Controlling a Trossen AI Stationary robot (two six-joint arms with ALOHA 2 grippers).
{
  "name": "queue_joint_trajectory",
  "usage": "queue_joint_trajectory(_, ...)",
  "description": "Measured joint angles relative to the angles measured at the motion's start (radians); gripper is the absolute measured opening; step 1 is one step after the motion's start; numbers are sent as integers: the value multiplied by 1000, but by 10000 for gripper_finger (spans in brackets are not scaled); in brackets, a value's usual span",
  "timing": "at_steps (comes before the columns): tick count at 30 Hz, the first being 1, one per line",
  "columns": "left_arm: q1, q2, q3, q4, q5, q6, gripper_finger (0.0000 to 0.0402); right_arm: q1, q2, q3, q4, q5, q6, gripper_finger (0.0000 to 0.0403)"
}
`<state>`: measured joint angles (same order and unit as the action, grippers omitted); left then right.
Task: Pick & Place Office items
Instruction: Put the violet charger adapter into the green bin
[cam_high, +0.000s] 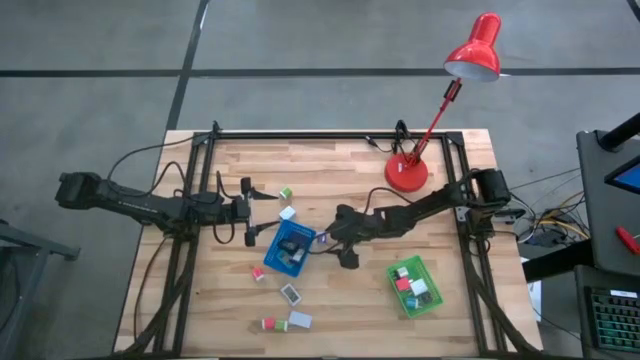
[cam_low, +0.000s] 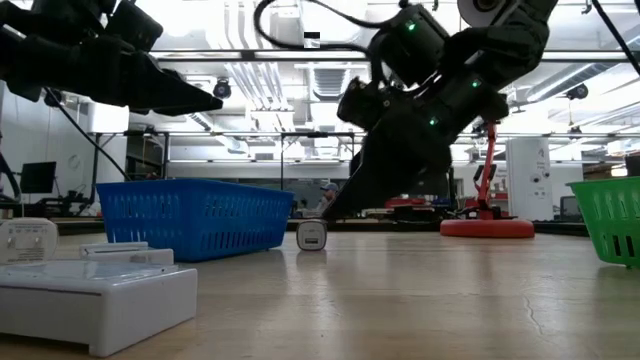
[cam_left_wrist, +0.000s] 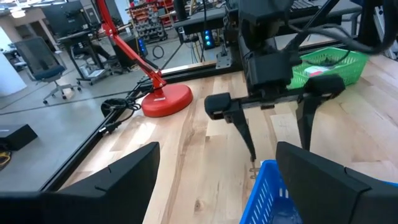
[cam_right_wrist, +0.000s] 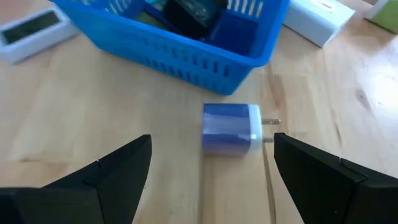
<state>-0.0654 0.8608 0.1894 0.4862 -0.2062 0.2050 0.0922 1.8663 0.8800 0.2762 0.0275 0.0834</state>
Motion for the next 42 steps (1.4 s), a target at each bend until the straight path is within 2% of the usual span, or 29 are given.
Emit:
queue_joint_trajectory(18, 0, -2, 0, -13, -3, -3, 326, -13, 116, 78, 0, 3, -4, 326)
queue_joint_trajectory(38, 0, 0, 0, -8, -3, -3, 326, -5, 85, 75, -10, 10, -20, 326)
queue_joint_trajectory(42, 0, 0, 0, -9, -3, -3, 326, 7, 85, 75, -9, 10, -34, 311)
